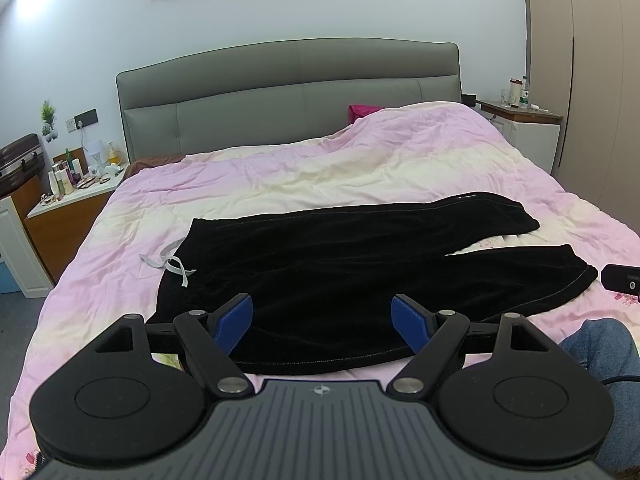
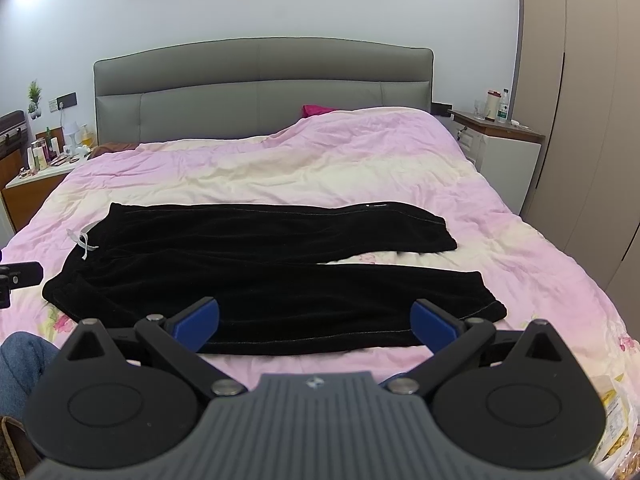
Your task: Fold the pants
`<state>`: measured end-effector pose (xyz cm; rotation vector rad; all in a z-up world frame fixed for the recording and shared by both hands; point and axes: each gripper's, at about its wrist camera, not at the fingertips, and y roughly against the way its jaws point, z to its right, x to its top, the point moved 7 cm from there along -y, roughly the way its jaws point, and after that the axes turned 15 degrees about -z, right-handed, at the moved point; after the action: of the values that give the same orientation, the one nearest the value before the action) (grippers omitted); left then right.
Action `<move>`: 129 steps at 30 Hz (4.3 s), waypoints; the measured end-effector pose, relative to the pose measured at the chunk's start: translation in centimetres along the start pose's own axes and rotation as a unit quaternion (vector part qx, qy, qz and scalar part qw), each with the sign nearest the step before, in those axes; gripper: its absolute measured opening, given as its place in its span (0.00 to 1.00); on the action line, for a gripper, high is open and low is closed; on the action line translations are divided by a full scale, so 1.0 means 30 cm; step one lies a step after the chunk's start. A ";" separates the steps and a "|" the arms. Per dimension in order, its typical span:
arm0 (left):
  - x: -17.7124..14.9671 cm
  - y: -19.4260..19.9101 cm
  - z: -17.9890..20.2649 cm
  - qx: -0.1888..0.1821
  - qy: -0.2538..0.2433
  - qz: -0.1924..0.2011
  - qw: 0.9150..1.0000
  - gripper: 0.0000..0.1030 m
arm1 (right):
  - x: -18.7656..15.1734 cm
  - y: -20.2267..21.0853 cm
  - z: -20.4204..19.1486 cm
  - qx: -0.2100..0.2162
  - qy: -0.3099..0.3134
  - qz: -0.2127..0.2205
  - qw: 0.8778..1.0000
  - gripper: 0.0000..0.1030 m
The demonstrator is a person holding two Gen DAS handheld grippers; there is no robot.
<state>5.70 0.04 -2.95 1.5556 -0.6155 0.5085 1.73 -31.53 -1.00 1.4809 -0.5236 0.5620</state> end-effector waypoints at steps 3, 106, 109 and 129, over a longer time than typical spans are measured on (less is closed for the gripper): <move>-0.004 0.001 0.000 -0.001 0.001 -0.001 1.000 0.90 | 0.001 0.004 0.002 0.003 0.000 0.000 1.000 0.95; 0.335 -0.789 -0.654 0.163 -0.068 -0.173 0.969 0.14 | 0.383 -0.954 0.741 -0.139 0.310 -0.104 0.935 0.00; 0.474 -0.838 -0.684 0.163 -0.051 -0.171 0.970 0.13 | 0.532 -1.006 0.727 -0.159 0.311 -0.101 0.932 0.00; 0.794 -1.321 -0.692 0.180 -0.023 -0.207 0.961 0.12 | 1.003 -1.740 0.658 -0.181 0.309 -0.174 0.918 0.00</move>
<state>50.49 19.99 -15.78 1.9849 -0.2203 0.2726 58.60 -50.94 -21.26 0.9379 0.1334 0.5757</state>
